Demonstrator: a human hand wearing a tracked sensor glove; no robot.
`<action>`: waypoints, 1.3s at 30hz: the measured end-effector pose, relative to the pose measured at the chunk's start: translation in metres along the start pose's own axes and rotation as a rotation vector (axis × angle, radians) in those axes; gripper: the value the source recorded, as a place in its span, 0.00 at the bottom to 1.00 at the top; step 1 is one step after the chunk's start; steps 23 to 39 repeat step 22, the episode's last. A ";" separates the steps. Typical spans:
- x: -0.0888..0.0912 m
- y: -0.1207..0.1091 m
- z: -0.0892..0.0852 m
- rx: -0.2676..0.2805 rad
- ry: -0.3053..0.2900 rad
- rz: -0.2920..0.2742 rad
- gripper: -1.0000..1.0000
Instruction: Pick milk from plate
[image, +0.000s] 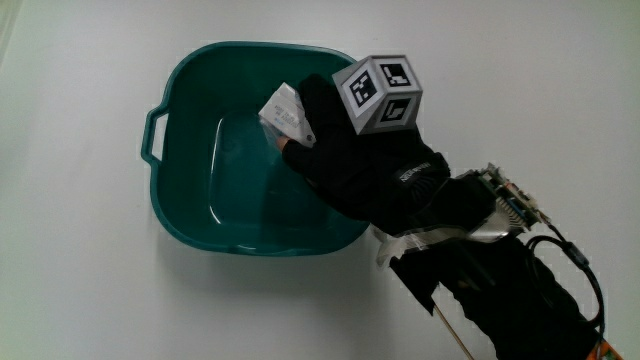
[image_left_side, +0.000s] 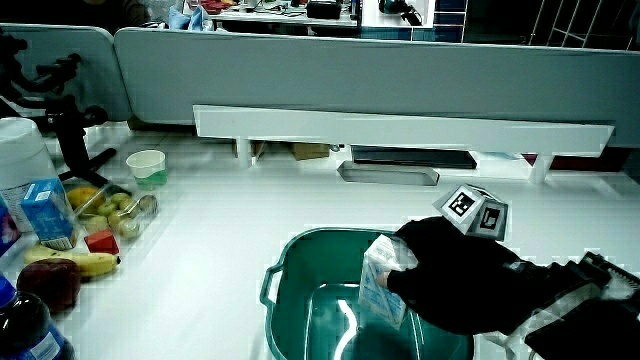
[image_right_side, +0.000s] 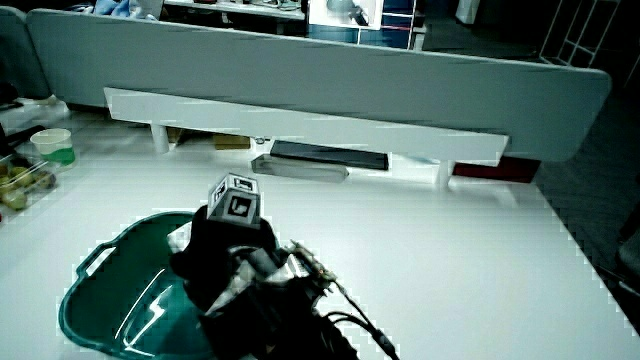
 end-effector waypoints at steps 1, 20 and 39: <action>0.002 -0.001 0.003 0.002 0.008 0.000 1.00; 0.032 -0.023 0.067 -0.033 0.052 0.061 1.00; 0.034 -0.027 0.073 -0.041 0.079 0.068 1.00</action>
